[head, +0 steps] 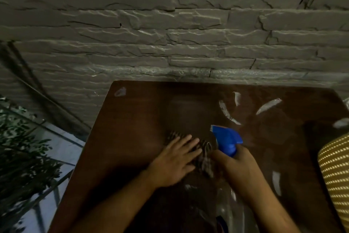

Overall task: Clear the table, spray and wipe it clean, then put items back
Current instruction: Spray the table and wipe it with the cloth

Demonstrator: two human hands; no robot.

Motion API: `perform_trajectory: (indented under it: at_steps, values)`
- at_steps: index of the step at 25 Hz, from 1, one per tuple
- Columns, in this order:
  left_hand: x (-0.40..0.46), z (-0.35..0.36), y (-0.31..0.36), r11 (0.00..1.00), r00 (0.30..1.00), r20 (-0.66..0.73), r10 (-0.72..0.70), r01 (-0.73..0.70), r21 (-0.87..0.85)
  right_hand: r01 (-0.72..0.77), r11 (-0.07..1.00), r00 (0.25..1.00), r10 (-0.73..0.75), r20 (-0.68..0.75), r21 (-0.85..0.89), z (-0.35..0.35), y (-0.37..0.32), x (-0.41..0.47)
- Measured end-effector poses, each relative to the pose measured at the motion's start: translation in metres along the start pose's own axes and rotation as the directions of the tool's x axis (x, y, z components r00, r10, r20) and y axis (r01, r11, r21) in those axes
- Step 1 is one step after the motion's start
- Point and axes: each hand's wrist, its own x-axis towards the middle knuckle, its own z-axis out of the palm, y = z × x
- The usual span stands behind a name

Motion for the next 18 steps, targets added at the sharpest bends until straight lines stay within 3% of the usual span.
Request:
perform_trajectory:
  at_steps: [1, 2, 3, 4, 5, 6, 7, 8, 9, 10, 11, 12, 13, 14, 15, 16, 17, 18]
  values:
    - [-0.007, 0.003, -0.016, 0.998, 0.998, -0.009, 0.06, -0.06, 0.012, -0.01, 1.0, 1.0, 0.01, 0.003, -0.003, -0.001, 0.007, -0.002]
    - [0.0, -0.002, -0.037, 0.999, 0.999, -0.02, -0.026, 0.026, 0.043, -0.015, 1.0, 1.0, 0.015, 0.006, -0.015, -0.001, 0.012, -0.004]
    - [0.015, -0.02, -0.058, 0.963, 0.962, -0.063, -0.265, 0.267, 0.028, -0.014, 0.999, 1.0, 0.014, 0.004, -0.036, -0.001, 0.017, -0.007]
    - [0.034, -0.04, -0.065, 0.855, 0.855, -0.016, -0.519, 0.518, -0.037, -0.011, 0.998, 1.0, 0.011, -0.006, -0.056, -0.001, 0.022, -0.012]
    - [0.049, -0.044, -0.054, 0.743, 0.747, 0.025, -0.665, 0.664, -0.08, -0.009, 0.997, 1.0, 0.007, -0.016, -0.078, -0.002, 0.027, -0.017]
    - [0.051, -0.039, -0.032, 0.746, 0.752, 0.008, -0.659, 0.654, -0.125, -0.004, 0.995, 1.0, 0.003, -0.016, -0.096, -0.003, 0.029, -0.025]
    - [0.043, -0.022, -0.004, 0.846, 0.849, -0.059, -0.525, 0.514, -0.142, 0.005, 0.995, 1.0, -0.006, -0.007, -0.104, -0.006, 0.03, -0.031]
    - [0.02, 0.003, 0.029, 0.932, 0.935, 0.003, -0.354, 0.353, -0.083, 0.016, 0.995, 1.0, -0.015, 0.011, -0.099, -0.01, 0.032, -0.036]
    - [-0.008, 0.011, 0.038, 0.983, 0.982, 0.057, -0.178, 0.18, -0.031, 0.024, 0.995, 0.999, -0.02, 0.037, -0.096, -0.014, 0.034, -0.04]
    - [-0.027, 0.01, 0.026, 0.996, 0.996, 0.018, -0.092, 0.092, 0.005, 0.021, 0.994, 0.998, -0.015, 0.058, -0.105, -0.018, 0.037, -0.045]
    - [-0.035, 0.005, 0.006, 0.982, 0.981, -0.033, -0.189, 0.189, -0.006, 0.011, 0.992, 0.998, -0.003, 0.064, -0.124, -0.022, 0.04, -0.051]
    - [-0.033, -0.01, -0.019, 0.91, 0.906, -0.086, -0.414, 0.412, -0.044, -0.002, 0.99, 0.998, 0.01, 0.056, -0.138, -0.026, 0.044, -0.055]
    - [-0.024, -0.03, -0.037, 0.76, 0.76, -0.047, -0.649, 0.644, -0.086, -0.012, 0.988, 0.999, 0.019, 0.042, -0.153, -0.029, 0.049, -0.059]
    - [-0.015, -0.04, -0.035, 0.631, 0.639, 0.065, -0.767, 0.768, -0.109, -0.015, 0.986, 0.999, 0.022, 0.04, -0.167, -0.032, 0.053, -0.063]
    - [-0.011, -0.035, -0.019, 0.626, 0.631, 0.05, -0.774, 0.774, -0.092, -0.011, 0.983, 0.998, 0.021, 0.051, -0.181, -0.033, 0.057, -0.068]
    - [-0.014, -0.017, 0.007, 0.747, 0.746, -0.051, -0.664, 0.659, -0.09, -0.005, 0.983, 0.997, 0.018, 0.069, -0.185, -0.034, 0.06, -0.073]
    - [-0.024, 0.006, 0.048, 0.877, 0.878, -0.021, -0.479, 0.477, -0.061, -0.003, 0.983, 0.996, 0.019, 0.083, -0.182, -0.034, 0.063, -0.077]
    - [-0.045, 0.024, 0.078, 0.955, 0.955, 0.022, -0.295, 0.295, -0.026, -0.002, 0.983, 0.995, 0.02, 0.095, -0.183, -0.034, 0.067, -0.081]
